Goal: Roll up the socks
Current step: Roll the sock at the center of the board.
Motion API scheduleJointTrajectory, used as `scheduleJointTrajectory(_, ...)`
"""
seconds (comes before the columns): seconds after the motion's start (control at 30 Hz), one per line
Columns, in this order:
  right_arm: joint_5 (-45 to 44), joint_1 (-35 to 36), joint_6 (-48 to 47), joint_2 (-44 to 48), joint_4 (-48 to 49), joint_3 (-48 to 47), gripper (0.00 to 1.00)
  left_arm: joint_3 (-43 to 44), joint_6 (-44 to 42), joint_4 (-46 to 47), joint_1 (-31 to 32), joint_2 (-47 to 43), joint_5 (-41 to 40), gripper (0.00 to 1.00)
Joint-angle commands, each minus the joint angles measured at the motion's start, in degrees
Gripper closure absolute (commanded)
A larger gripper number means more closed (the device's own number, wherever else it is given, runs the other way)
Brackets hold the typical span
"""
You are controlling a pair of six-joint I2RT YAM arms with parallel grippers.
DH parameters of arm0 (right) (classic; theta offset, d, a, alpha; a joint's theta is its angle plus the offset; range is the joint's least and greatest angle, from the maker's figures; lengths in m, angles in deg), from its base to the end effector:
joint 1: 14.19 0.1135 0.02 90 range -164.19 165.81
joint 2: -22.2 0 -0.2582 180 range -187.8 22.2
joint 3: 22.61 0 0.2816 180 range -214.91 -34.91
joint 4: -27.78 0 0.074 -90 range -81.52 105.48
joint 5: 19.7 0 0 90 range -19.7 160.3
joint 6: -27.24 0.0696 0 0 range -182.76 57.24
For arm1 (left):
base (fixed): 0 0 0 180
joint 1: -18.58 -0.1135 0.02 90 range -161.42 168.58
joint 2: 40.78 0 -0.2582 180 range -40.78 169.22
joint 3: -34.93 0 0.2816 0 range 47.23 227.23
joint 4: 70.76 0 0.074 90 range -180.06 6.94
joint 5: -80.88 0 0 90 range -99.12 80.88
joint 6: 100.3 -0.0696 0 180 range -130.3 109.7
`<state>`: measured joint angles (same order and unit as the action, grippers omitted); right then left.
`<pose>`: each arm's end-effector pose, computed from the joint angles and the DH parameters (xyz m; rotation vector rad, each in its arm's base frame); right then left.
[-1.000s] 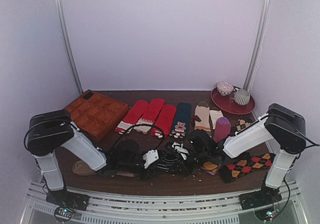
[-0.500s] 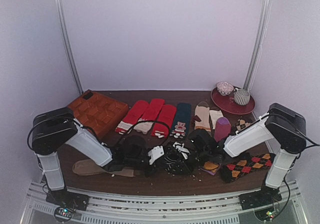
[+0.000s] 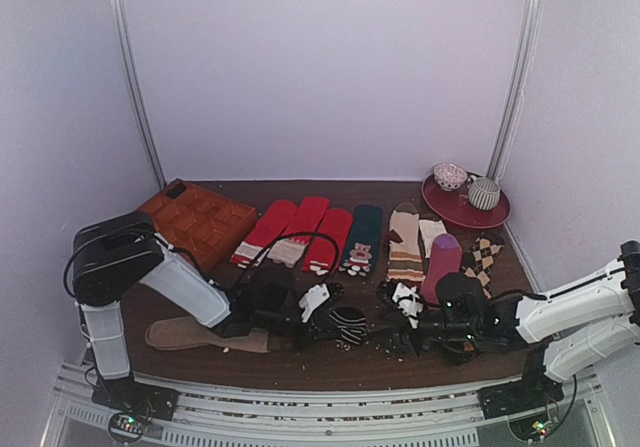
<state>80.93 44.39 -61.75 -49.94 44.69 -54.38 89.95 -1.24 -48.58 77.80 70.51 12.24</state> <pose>0.1381 0.2507 0.1202 -1.1085 1.7550 0.8428 0.1753 -0.3438 0.0421 1.1918 1.9997 -1.0515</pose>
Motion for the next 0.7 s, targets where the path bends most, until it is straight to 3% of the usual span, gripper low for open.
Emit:
scheduleJointTrajectory(0.0,-4.4,0.9,-8.4,-1.8,7.1,1.3,0.48,-2.3,2.9,-16.5,0.0,6.2,2.0,1.0)
scheduleJointTrajectory(0.27,-2.1,1.5,-10.4,-10.8,7.5,-3.1,0.45,-2.6,3.2,-16.6,-0.3,7.2,2.5,1.0)
scheduleJointTrajectory(0.67,1.0,2.2,-8.0,-18.2,4.7,-7.8,0.52,-2.2,2.9,-16.4,-0.7,7.8,3.2,1.0)
